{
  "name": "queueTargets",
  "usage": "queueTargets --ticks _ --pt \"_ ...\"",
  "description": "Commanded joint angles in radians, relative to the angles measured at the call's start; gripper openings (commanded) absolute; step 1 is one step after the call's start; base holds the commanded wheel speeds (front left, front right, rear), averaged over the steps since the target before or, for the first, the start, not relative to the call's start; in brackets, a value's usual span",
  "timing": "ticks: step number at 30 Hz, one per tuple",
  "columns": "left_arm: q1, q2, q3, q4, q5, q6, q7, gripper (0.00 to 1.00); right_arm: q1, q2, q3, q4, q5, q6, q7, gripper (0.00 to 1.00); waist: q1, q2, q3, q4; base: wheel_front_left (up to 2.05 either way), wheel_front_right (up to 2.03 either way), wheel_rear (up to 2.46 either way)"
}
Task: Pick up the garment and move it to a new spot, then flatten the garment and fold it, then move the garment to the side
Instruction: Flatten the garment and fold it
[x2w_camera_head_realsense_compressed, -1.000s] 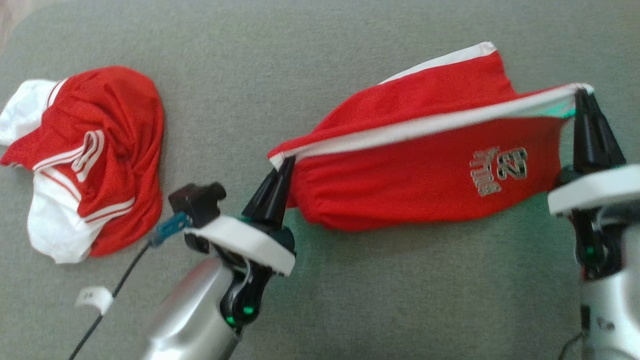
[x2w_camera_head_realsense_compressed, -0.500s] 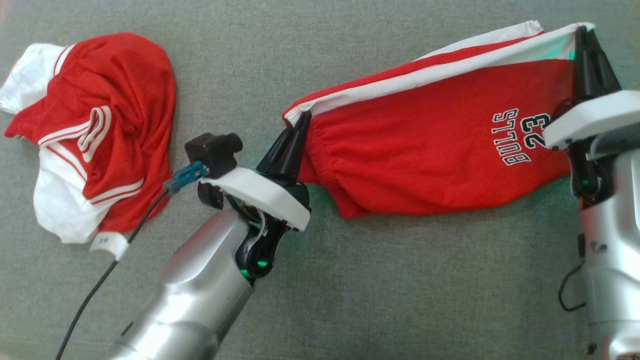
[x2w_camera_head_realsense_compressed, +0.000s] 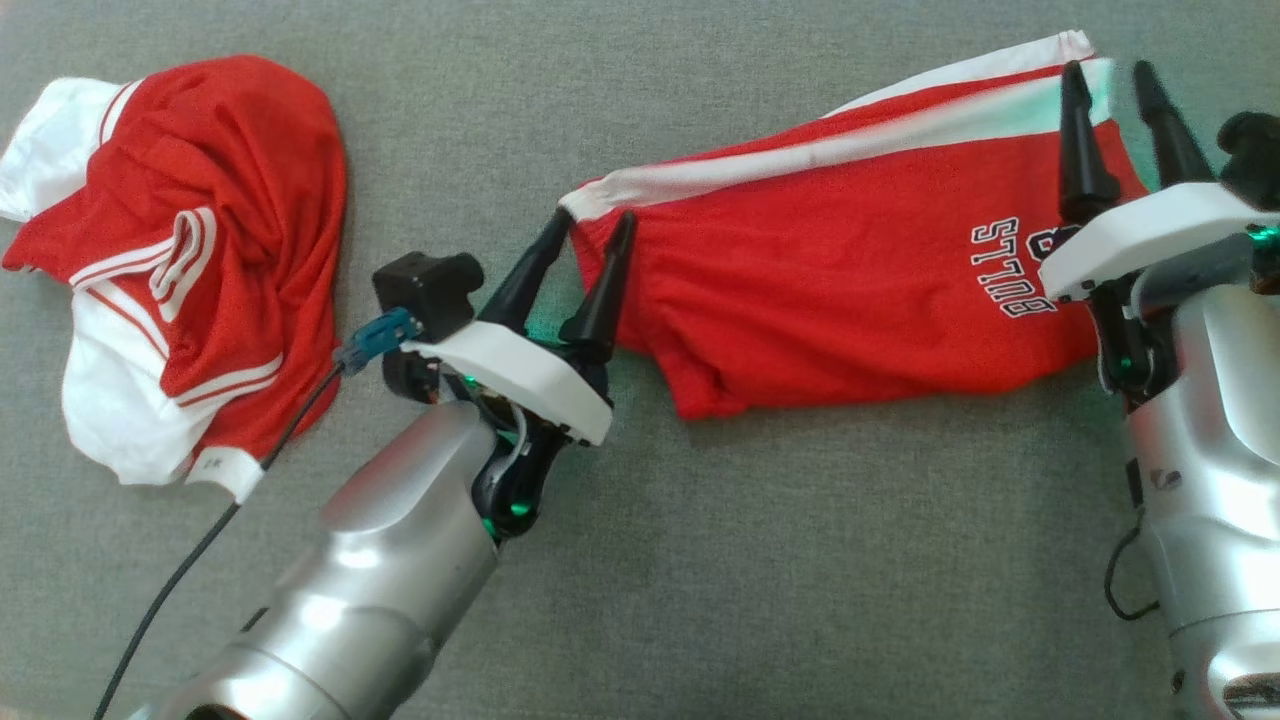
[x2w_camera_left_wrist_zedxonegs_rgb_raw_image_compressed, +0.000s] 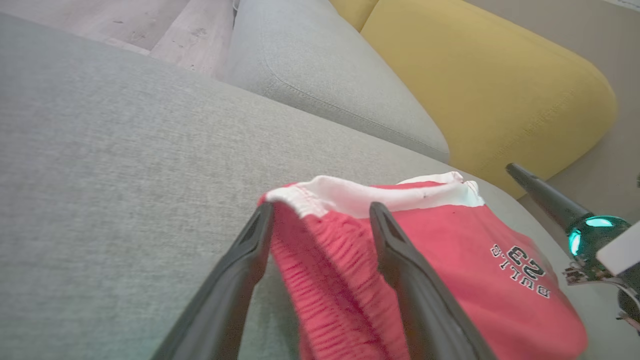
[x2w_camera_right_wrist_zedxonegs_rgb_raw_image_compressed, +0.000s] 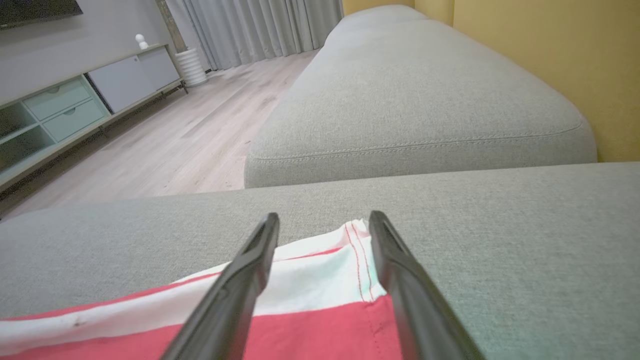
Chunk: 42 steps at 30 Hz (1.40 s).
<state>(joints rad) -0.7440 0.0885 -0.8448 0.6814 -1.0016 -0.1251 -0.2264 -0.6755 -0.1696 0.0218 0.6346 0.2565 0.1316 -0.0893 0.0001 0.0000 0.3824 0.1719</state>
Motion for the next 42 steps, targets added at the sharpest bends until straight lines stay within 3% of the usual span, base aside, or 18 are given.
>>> queueTargets --ticks 1,7,10,12,17,21,28,35,36,38,42 --pt "-0.041 0.016 0.027 0.004 0.003 -0.005 -0.021 1.0 -0.032 -0.003 0.026 -0.021 0.016 -0.001 -0.028 1.0 -0.0001 0.0 -0.005 0.0 0.0 0.0 0.0" --pt "-0.019 0.015 0.046 0.063 0.05 0.006 -0.034 1.0 0.025 -0.022 0.053 -0.027 0.068 -0.001 -0.066 1.0 -0.0001 0.0 -0.041 0.001 0.0 0.0 0.0" --pt "0.018 0.023 0.08 0.045 0.115 0.039 -0.035 1.0 0.09 -0.036 0.074 -0.048 0.114 -0.001 -0.053 1.0 -0.0001 0.0 -0.071 0.002 0.0 0.0 0.0" --pt "0.058 0.036 0.119 -0.003 0.189 0.081 -0.035 1.0 0.134 -0.052 0.083 -0.065 0.141 -0.001 -0.034 1.0 -0.0001 0.0 -0.09 0.003 0.0 0.0 0.0" --pt "0.223 0.042 0.265 -0.218 0.411 0.241 -0.035 1.0 0.201 -0.089 0.028 -0.06 0.149 -0.001 0.004 1.0 -0.0001 0.0 -0.126 0.021 0.0 0.0 0.0" --pt "0.382 0.016 0.346 -0.39 0.547 0.311 -0.035 1.0 0.202 -0.104 -0.044 -0.01 0.087 -0.001 0.029 1.0 -0.0001 0.0 -0.145 0.056 0.0 0.0 0.0" --pt "0.554 -0.019 0.356 -0.539 0.658 0.322 -0.035 1.0 0.155 -0.108 -0.164 0.112 0.026 -0.001 0.056 1.0 -0.0001 0.0 -0.149 0.141 0.0 0.0 0.0" --pt "0.594 -0.032 0.357 -0.574 0.689 0.308 -0.035 1.0 0.094 -0.1 -0.239 0.268 0.008 -0.001 0.093 1.0 -0.0001 0.0 -0.141 0.183 0.0 0.0 0.0" --pt "0.594 -0.033 0.358 -0.574 0.693 0.307 -0.035 1.0 0.086 -0.095 -0.241 0.286 0.013 -0.001 0.099 0.72 -0.0001 0.0 -0.141 0.184 0.0 0.0 0.0" --pt "0.594 -0.034 0.361 -0.573 0.696 0.305 -0.035 1.0 0.074 -0.084 -0.238 0.317 0.025 -0.001 0.111 0.0 -0.0001 0.0 -0.141 0.183 0.0 0.0 0.0" --pt "0.6 -0.036 0.372 -0.571 0.701 0.303 -0.035 1.0 0.059 -0.068 -0.228 0.342 0.055 -0.001 0.085 0.0 -0.0001 0.0 -0.149 0.161 0.0 0.0 0.0"
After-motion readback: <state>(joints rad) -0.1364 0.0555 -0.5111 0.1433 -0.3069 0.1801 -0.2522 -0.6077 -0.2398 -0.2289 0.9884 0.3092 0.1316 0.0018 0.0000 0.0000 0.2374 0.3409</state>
